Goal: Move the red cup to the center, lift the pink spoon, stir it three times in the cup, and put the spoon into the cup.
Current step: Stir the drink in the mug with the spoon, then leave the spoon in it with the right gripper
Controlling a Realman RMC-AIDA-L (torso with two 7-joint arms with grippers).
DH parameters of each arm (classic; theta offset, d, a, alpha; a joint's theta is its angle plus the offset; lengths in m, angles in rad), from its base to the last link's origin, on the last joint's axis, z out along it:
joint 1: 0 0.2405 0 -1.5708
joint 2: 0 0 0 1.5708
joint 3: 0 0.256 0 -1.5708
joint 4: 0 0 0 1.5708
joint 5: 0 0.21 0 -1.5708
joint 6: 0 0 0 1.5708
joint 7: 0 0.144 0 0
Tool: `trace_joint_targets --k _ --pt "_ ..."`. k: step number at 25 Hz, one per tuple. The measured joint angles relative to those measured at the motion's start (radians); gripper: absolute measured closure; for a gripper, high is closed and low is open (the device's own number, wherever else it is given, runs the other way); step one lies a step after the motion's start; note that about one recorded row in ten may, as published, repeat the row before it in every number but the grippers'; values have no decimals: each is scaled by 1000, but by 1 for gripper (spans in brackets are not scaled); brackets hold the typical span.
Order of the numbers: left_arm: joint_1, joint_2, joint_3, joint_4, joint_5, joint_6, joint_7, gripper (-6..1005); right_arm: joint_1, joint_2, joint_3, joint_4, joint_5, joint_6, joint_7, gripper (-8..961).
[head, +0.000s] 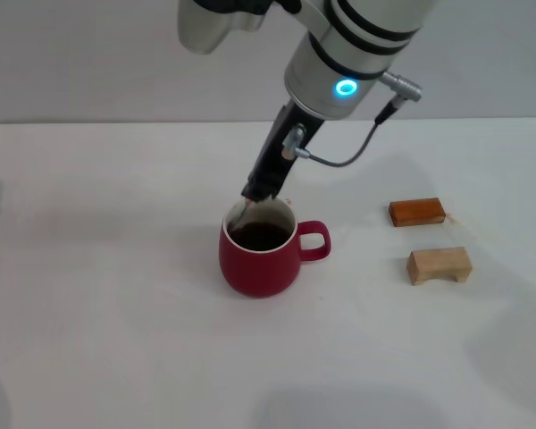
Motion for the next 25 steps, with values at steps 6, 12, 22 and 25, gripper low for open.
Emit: trace_joint_targets --k 6,12,22,25 --pt "0 -1 0 0 0 0 0 151 20 0 -2 -47 -77 -26 16 758" --pt "2 -1 0 1 0 0 0 152 23 2 -10 -46 -52 62 9 758" --pt "5 0 0 -4 0 1 0 152 25 1 -9 -39 13 5 0 756" --pt "5 0 0 -4 0 2 0 152 25 1 -9 -55 -16 -29 2 756"
